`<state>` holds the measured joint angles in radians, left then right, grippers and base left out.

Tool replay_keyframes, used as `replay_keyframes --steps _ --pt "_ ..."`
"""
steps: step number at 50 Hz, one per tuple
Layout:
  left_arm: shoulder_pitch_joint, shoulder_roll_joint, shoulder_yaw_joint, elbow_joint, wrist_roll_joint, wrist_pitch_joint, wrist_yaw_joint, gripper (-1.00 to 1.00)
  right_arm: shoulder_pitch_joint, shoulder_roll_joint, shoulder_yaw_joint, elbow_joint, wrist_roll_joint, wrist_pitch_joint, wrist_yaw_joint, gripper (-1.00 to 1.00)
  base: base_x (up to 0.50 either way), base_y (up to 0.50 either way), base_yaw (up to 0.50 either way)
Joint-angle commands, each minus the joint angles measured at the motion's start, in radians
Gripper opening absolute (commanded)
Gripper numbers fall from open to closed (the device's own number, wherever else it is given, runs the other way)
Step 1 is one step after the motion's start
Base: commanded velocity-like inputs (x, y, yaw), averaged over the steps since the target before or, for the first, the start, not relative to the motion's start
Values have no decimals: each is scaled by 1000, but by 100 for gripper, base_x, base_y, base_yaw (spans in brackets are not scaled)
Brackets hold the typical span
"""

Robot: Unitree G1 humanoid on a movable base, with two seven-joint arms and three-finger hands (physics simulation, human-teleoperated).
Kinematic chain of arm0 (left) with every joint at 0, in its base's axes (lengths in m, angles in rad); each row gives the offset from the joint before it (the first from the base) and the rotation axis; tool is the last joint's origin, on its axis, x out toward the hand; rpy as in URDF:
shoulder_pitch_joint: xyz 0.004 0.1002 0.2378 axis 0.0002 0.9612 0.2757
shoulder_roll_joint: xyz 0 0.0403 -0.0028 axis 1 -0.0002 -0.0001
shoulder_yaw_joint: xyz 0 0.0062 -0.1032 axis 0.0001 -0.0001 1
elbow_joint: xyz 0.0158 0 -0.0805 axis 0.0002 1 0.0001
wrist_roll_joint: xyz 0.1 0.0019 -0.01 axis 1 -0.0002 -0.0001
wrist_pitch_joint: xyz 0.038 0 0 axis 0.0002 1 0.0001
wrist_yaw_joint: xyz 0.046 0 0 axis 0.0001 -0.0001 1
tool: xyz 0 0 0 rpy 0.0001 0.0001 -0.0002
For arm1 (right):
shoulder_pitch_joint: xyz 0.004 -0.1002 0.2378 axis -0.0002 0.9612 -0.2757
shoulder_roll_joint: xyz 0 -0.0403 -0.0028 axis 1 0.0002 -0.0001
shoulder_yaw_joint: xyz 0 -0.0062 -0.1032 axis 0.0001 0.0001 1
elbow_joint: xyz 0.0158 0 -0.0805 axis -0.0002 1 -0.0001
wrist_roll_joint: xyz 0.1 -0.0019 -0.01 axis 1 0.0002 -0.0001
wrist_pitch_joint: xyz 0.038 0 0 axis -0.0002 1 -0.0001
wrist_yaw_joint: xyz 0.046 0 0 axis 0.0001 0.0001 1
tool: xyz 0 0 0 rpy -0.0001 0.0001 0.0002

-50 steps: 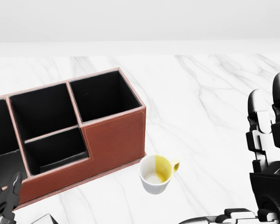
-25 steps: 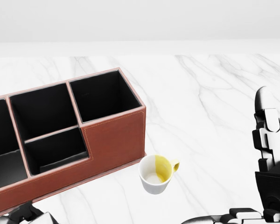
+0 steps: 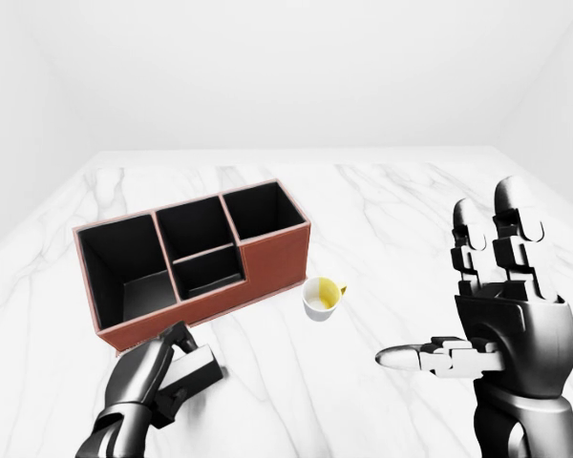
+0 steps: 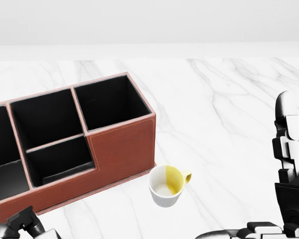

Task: Pick up the book and place it in the front compartment of the caddy.

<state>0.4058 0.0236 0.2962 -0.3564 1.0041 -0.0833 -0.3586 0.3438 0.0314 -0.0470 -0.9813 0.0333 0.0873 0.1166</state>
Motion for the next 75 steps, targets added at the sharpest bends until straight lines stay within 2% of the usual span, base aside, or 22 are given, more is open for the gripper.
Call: replay_keyframes --steps 1,5,7,10,17,22,28,30,35,41,48,52,65,73,75 --pt "-102 2 83 -209 -18 55 -203 -95 -1 1 -3 0 1 0 0 100 0 0 0" --pt "-185 34 122 -304 -25 146 -313 -95 -1 0 -1 1 -1 0 0 100 0 0 0" --pt "-208 46 132 -328 -27 171 -337 -95 -2 1 -4 4 1 0 1 100 0 0 0" --pt "-241 65 143 -364 -25 171 -339 -95 -5 1 -5 7 1 0 0 100 0 0 0" --pt "-248 64 138 -396 -9 171 -339 -94 -2 1 -6 5 2 0 1 100 0 0 0" --pt "-304 76 125 -427 13 171 -339 -94 -3 2 -9 4 4 0 3 100 0 0 0" --pt "-356 107 93 -451 38 171 -339 -94 -2 3 -10 5 2 0 3 100 0 0 0" --pt "-401 114 89 -464 38 171 -339 -93 -4 3 -14 4 4 0 4 100 0 0 0" --pt "-461 161 80 -468 52 171 -339 -93 -2 4 -13 0 2 0 5 100 0 0 0" --pt "-503 196 79 -457 53 171 -339 -93 -4 6 -16 3 3 0 6 100 0 0 0" --pt "-533 214 60 -407 59 171 -339 -93 -2 6 -20 -1 5 0 7 100 0 0 0" --pt "-593 243 49 -325 59 171 -291 -92 2 7 -14 -5 1 0 6 100 0 0 0" --pt "-688 279 -11 -175 23 171 -198 -92 -3 8 -25 -4 7 0 9 100 0 0 0" --pt "-704 287 -13 -102 -25 171 -140 -91 -3 9 -27 2 7 0 12 100 0 0 0" --pt "-723 302 -2 -63 -40 171 -107 -91 -5 9 -30 2 8 0 12 100 0 0 0"
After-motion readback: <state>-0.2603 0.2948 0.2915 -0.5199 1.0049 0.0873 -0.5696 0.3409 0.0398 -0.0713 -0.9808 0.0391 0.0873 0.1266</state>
